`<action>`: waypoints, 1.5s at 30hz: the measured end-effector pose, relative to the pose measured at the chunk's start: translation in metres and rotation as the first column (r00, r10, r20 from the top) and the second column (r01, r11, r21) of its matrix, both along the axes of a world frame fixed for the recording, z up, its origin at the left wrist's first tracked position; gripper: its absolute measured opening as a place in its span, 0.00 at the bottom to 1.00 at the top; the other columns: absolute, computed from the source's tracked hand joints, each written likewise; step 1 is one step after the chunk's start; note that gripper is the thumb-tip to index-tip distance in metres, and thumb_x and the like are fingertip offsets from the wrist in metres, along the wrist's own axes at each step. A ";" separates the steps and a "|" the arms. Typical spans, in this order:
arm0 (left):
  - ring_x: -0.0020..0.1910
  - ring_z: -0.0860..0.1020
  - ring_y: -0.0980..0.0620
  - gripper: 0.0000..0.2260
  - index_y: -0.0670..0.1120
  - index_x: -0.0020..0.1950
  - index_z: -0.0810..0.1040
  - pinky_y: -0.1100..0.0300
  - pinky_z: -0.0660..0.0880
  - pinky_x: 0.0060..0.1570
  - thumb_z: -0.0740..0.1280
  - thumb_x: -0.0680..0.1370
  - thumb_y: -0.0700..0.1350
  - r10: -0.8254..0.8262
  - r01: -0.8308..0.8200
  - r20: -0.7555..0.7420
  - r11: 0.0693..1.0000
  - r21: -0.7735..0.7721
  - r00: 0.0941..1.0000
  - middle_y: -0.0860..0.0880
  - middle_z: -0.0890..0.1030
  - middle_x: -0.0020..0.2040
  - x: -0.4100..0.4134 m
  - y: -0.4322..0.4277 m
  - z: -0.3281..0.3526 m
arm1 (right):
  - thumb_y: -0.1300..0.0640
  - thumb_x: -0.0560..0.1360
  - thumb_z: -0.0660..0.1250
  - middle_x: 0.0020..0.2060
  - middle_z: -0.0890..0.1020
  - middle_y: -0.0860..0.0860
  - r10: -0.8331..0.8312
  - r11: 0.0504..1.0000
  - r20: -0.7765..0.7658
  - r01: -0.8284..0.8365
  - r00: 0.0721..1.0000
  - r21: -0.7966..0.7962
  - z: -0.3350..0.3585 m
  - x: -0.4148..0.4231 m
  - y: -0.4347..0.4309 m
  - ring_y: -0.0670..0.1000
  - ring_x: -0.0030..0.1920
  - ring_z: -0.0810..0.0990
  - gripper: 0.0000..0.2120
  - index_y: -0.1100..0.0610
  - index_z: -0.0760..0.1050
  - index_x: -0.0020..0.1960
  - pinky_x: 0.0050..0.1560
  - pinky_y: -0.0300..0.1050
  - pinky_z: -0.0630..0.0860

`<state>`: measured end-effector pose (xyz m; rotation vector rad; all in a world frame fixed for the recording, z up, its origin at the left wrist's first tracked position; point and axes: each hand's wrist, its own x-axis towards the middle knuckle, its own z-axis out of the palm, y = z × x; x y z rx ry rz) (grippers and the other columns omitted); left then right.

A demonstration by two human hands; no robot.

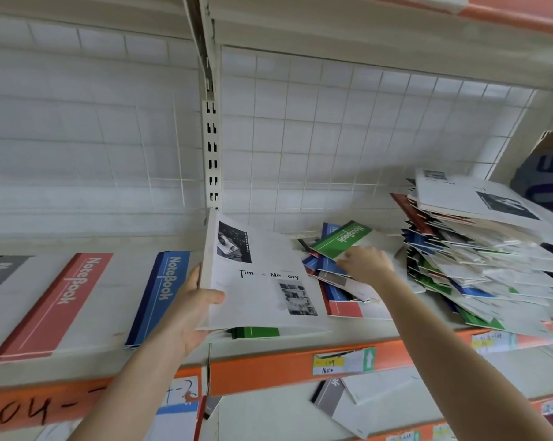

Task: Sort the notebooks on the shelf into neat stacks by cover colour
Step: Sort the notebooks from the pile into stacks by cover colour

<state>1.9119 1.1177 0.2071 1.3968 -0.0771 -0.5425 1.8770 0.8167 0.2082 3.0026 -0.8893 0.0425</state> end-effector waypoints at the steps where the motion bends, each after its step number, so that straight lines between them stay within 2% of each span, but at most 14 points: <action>1: 0.48 0.76 0.46 0.29 0.58 0.67 0.68 0.52 0.75 0.41 0.58 0.76 0.27 0.005 -0.005 -0.010 1.000 -0.004 1.000 0.50 0.78 0.50 0.000 0.000 -0.001 | 0.50 0.80 0.55 0.53 0.79 0.56 0.026 0.998 -0.028 -0.027 0.999 -0.052 0.001 -0.001 0.002 0.56 0.53 0.77 0.15 0.58 0.74 0.58 0.45 0.44 0.68; 5: 0.46 0.76 0.45 0.29 0.56 0.67 0.68 0.53 0.75 0.39 0.58 0.76 0.27 0.020 -0.021 -0.026 1.000 -0.012 0.999 0.49 0.77 0.49 -0.002 0.001 0.000 | 0.63 0.80 0.54 0.53 0.79 0.57 0.088 0.970 -0.069 -0.102 0.994 -0.220 -0.001 -0.004 0.008 0.57 0.53 0.78 0.13 0.61 0.69 0.62 0.47 0.45 0.74; 10: 0.46 0.75 0.45 0.25 0.56 0.63 0.68 0.53 0.74 0.36 0.57 0.76 0.28 0.013 -0.016 -0.064 0.999 -0.049 0.998 0.48 0.76 0.49 -0.003 -0.001 0.002 | 0.66 0.78 0.54 0.47 0.79 0.58 0.041 0.989 0.076 -0.029 0.996 -0.142 0.005 -0.014 0.011 0.58 0.44 0.77 0.12 0.63 0.66 0.60 0.40 0.45 0.70; 14: 0.43 0.74 0.47 0.20 0.54 0.61 0.68 0.53 0.72 0.35 0.57 0.79 0.31 0.027 -0.035 -0.104 0.996 -0.081 0.994 0.47 0.76 0.47 -0.006 -0.007 0.001 | 0.67 0.76 0.55 0.36 0.74 0.55 0.182 0.974 0.102 -0.165 0.978 -0.155 0.007 -0.027 0.032 0.54 0.35 0.71 0.10 0.62 0.68 0.56 0.34 0.44 0.67; 18: 0.40 0.74 0.48 0.10 0.51 0.60 0.68 0.57 0.74 0.25 0.57 0.82 0.39 0.054 -0.064 -0.130 0.995 -0.071 0.990 0.46 0.75 0.45 -0.006 -0.011 0.000 | 0.70 0.58 0.74 0.21 0.74 0.50 0.653 0.742 0.237 -0.543 0.720 -0.394 -0.004 -0.043 0.065 0.52 0.18 0.65 0.14 0.60 0.77 0.40 0.19 0.37 0.56; 20: 0.39 0.76 0.47 0.09 0.48 0.61 0.70 0.57 0.75 0.29 0.58 0.82 0.42 0.039 -0.051 -0.136 0.995 -0.082 0.990 0.45 0.77 0.45 -0.007 -0.012 0.002 | 0.66 0.65 0.68 0.24 0.77 0.50 0.796 0.605 0.276 -0.732 0.540 -0.314 -0.006 -0.051 0.085 0.54 0.20 0.71 0.07 0.60 0.79 0.42 0.21 0.35 0.59; 22: 0.41 0.78 0.46 0.11 0.47 0.61 0.71 0.54 0.76 0.34 0.59 0.80 0.38 0.015 -0.028 -0.133 0.995 -0.094 0.991 0.45 0.79 0.46 -0.006 -0.012 0.003 | 0.59 0.73 0.58 0.34 0.83 0.53 0.849 0.497 0.287 -0.855 0.444 -0.150 -0.003 -0.054 0.102 0.56 0.30 0.79 0.12 0.60 0.80 0.48 0.27 0.39 0.71; 24: 0.43 0.78 0.45 0.15 0.48 0.61 0.70 0.52 0.75 0.34 0.59 0.78 0.32 0.001 -0.009 -0.108 0.997 -0.070 0.994 0.44 0.79 0.48 -0.006 -0.011 0.005 | 0.56 0.78 0.57 0.45 0.84 0.54 0.823 0.498 0.301 -0.867 0.481 0.025 0.004 -0.053 0.107 0.57 0.42 0.82 0.14 0.60 0.79 0.54 0.40 0.45 0.76; 26: 0.45 0.78 0.45 0.18 0.49 0.61 0.69 0.52 0.74 0.35 0.59 0.77 0.30 -0.008 0.004 -0.081 0.999 -0.045 0.997 0.44 0.79 0.49 -0.006 -0.011 0.006 | 0.56 0.79 0.59 0.52 0.83 0.53 0.720 0.610 0.341 -0.786 0.604 0.104 0.006 -0.046 0.095 0.55 0.49 0.81 0.13 0.59 0.79 0.57 0.49 0.45 0.75; 29: 0.44 0.78 0.45 0.18 0.49 0.60 0.69 0.53 0.74 0.36 0.59 0.77 0.29 -0.008 0.005 -0.077 0.999 -0.036 0.997 0.45 0.78 0.48 -0.008 -0.009 0.006 | 0.57 0.80 0.58 0.54 0.81 0.54 0.322 0.913 0.388 -0.392 0.864 0.115 0.010 -0.033 0.053 0.57 0.52 0.79 0.13 0.58 0.77 0.60 0.47 0.42 0.72; 32: 0.45 0.78 0.45 0.17 0.49 0.59 0.70 0.53 0.74 0.36 0.59 0.77 0.30 -0.008 0.005 -0.087 0.999 -0.044 0.996 0.45 0.78 0.48 -0.010 -0.009 0.004 | 0.54 0.80 0.56 0.58 0.78 0.55 0.019 0.980 0.231 -0.064 0.973 0.189 0.008 -0.032 0.013 0.57 0.57 0.75 0.15 0.56 0.73 0.63 0.50 0.42 0.69; 34: 0.45 0.78 0.45 0.16 0.49 0.58 0.70 0.52 0.74 0.37 0.59 0.77 0.30 -0.004 0.000 -0.094 0.999 -0.043 0.996 0.45 0.79 0.48 -0.010 -0.009 0.002 | 0.51 0.80 0.56 0.60 0.76 0.55 -0.010 0.988 0.066 0.000 0.998 0.154 0.003 -0.034 -0.002 0.57 0.59 0.75 0.17 0.58 0.73 0.63 0.56 0.45 0.71; 36: 0.46 0.78 0.44 0.16 0.50 0.56 0.71 0.51 0.75 0.38 0.59 0.77 0.30 -0.004 0.001 -0.096 0.999 -0.037 0.995 0.44 0.79 0.48 -0.009 -0.009 0.002 | 0.48 0.78 0.60 0.58 0.79 0.56 -0.059 0.985 0.114 0.039 0.992 0.168 -0.003 -0.033 -0.011 0.57 0.56 0.77 0.18 0.58 0.76 0.61 0.57 0.47 0.74; 45: 0.44 0.77 0.46 0.16 0.48 0.58 0.69 0.52 0.73 0.34 0.59 0.77 0.30 0.015 -0.018 -0.094 0.999 -0.036 0.995 0.45 0.78 0.47 -0.012 -0.010 0.007 | 0.59 0.80 0.52 0.50 0.80 0.57 0.022 0.982 0.099 -0.003 0.995 -0.188 -0.009 -0.030 -0.002 0.58 0.50 0.78 0.12 0.59 0.70 0.60 0.40 0.44 0.67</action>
